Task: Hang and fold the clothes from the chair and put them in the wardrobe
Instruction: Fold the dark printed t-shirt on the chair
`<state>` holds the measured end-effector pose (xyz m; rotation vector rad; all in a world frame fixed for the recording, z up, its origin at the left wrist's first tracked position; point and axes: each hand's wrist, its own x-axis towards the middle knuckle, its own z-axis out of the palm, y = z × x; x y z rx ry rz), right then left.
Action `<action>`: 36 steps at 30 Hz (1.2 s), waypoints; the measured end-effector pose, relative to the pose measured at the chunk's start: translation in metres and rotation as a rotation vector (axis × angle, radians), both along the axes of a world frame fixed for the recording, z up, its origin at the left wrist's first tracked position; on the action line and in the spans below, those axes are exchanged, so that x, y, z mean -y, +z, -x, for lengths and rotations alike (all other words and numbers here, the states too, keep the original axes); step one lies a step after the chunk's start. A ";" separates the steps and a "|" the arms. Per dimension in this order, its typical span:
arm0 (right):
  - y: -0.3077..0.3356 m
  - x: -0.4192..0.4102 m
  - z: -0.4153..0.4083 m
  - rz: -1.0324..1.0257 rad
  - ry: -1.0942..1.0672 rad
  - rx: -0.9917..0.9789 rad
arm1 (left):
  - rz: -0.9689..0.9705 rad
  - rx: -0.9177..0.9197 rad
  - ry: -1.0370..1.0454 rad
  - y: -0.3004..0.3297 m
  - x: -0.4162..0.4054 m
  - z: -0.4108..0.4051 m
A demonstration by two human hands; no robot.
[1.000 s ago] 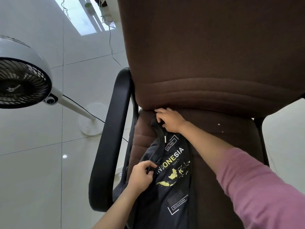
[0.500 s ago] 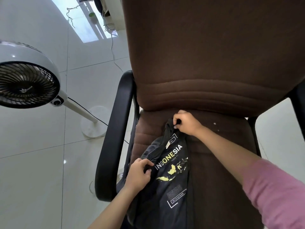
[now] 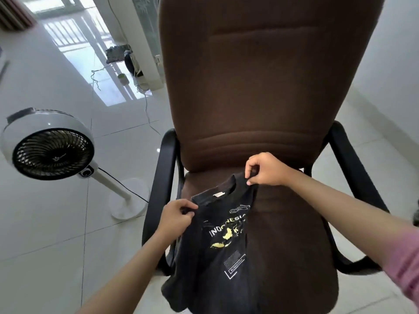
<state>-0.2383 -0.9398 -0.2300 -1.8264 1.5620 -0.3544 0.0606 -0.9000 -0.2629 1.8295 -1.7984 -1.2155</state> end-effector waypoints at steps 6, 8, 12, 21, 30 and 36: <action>0.075 -0.061 0.013 0.049 -0.002 -0.110 | 0.119 0.031 -0.109 0.048 0.000 -0.008; 0.101 -0.090 0.016 0.054 -0.056 -0.163 | 0.144 0.018 -0.165 0.069 -0.009 -0.011; 0.156 -0.145 0.011 0.073 -0.153 -0.173 | 0.181 0.055 -0.356 0.119 -0.031 -0.023; 0.265 -0.231 -0.010 0.192 -0.198 -0.048 | 0.293 0.142 -0.566 0.245 -0.069 -0.034; 0.346 -0.262 0.015 0.127 -0.160 0.150 | 0.561 0.051 -0.537 0.352 -0.086 -0.005; 0.365 -0.272 0.039 0.129 -0.141 0.179 | 0.654 -0.076 -0.467 0.384 -0.091 0.021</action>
